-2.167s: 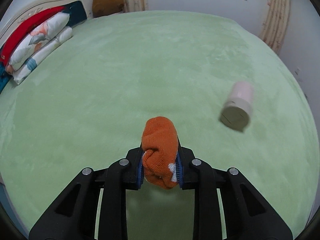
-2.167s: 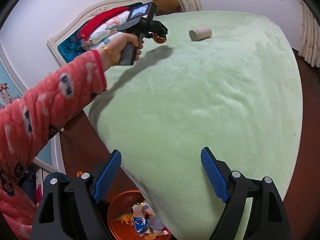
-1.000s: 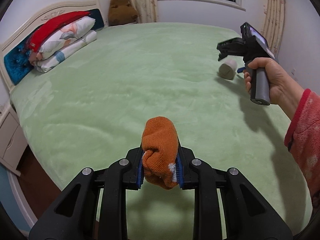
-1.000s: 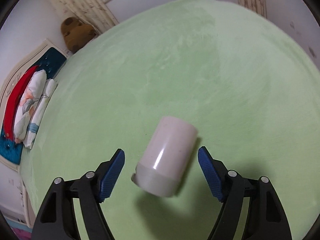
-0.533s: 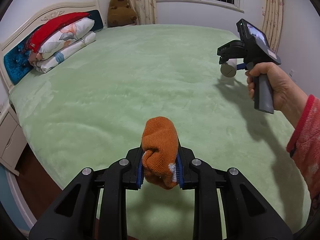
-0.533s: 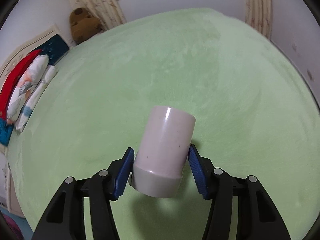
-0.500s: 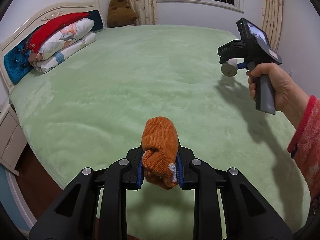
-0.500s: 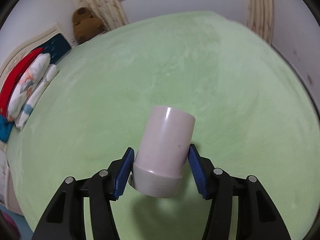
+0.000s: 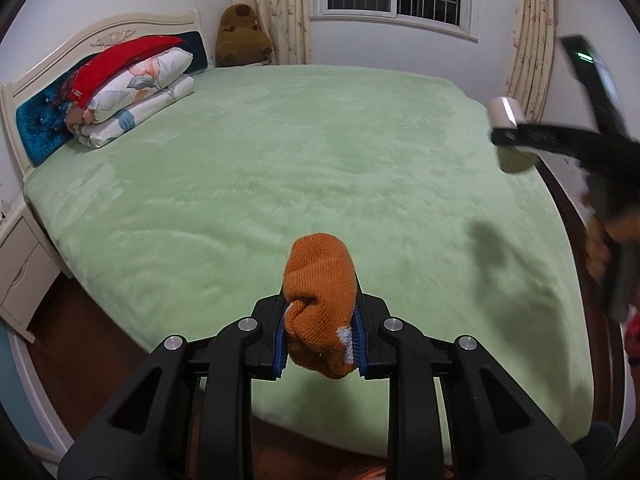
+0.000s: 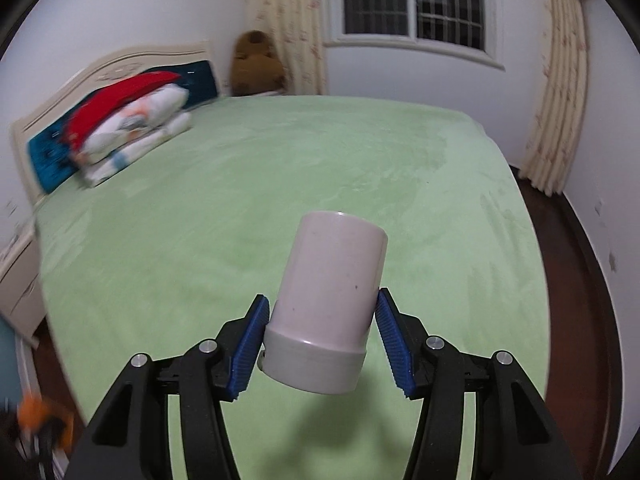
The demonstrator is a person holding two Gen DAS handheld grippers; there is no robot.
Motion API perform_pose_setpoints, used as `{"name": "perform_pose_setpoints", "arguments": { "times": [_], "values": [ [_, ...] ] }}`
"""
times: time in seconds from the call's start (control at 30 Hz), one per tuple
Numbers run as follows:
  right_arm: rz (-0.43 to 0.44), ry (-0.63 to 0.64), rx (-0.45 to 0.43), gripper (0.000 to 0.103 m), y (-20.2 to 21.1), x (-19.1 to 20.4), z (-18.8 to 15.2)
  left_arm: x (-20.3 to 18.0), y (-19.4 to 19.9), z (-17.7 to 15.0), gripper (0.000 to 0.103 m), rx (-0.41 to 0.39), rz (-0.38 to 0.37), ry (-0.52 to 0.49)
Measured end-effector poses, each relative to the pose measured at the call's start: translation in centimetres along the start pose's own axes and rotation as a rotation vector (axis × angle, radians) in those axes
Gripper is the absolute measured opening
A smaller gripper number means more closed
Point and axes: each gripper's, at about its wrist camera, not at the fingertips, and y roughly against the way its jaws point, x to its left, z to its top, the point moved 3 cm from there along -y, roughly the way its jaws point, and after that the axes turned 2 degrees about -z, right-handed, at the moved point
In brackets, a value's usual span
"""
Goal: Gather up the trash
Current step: 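Carry the knit hat and white cup to the basin and release both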
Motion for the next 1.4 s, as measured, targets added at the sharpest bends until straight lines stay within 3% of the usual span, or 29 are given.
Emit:
{"name": "perform_pose_setpoints", "arguments": {
  "times": [0.33,0.6,0.83,1.0,1.4],
  "values": [
    [0.094,0.111,0.022,0.054,11.8,0.8,-13.0,-1.6,5.6,-6.2,0.024,0.018,-0.004,-0.013],
    [0.149,0.169,0.098,0.054,16.2,1.6,-21.4,-3.1,7.5,-13.3,0.024,0.100,-0.036,-0.036],
    [0.198,0.201,0.184,0.054,16.4,3.1,-27.8,-3.4,7.5,-18.5,0.024,0.167,-0.051,-0.001],
    [0.242,0.208,0.293,0.054,14.9,4.7,-32.0,-4.2,6.2,-22.5,0.024,0.249,-0.073,0.012],
    [0.268,0.214,0.525,0.054,11.3,6.6,-39.0,-5.0,0.4,-31.2,0.024,0.554,-0.137,0.083]
  ]
}}
